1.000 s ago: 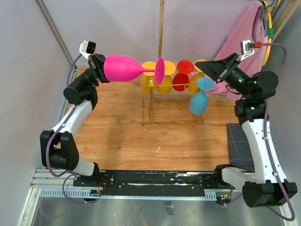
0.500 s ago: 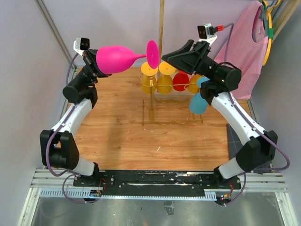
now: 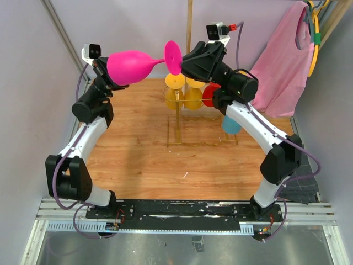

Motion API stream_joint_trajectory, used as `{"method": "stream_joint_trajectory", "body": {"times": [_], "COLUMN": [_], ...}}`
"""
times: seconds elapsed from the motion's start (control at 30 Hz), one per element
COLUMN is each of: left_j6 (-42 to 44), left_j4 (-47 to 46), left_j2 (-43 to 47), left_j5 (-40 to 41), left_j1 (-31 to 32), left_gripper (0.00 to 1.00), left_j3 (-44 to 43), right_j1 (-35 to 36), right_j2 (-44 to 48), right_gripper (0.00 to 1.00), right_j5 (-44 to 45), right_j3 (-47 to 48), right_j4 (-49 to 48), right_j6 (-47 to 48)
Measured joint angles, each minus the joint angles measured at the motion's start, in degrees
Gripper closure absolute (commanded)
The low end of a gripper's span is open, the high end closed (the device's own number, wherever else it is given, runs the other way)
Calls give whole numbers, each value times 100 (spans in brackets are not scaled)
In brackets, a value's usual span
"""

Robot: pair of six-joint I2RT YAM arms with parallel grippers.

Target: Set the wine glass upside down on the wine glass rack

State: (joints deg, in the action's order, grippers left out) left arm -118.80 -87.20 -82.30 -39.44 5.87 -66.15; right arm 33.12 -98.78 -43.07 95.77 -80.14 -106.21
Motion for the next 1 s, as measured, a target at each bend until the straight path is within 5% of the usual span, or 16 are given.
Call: {"method": "stream_joint_trajectory", "body": {"times": [0.2, 0.57, 0.77, 1.0], "left_j6": [0, 0, 0, 0], "left_j4": [-4, -2, -2, 0], "left_j2": [31, 31, 33, 42], "left_j5": [33, 33, 37, -26], "left_j1": [13, 28, 28, 17], "left_gripper": [100, 98, 53, 39], "left_j3": [39, 70, 72, 76], "right_j1": [173, 212, 339, 350], "right_j2": [-142, -142, -142, -129], "right_gripper": [63, 99, 99, 99], "right_j5": [118, 136, 109, 114], "right_j3": [345, 420, 420, 422], "right_j4": [-20, -15, -13, -59], "right_j6": [-66, -114, -223, -195]}}
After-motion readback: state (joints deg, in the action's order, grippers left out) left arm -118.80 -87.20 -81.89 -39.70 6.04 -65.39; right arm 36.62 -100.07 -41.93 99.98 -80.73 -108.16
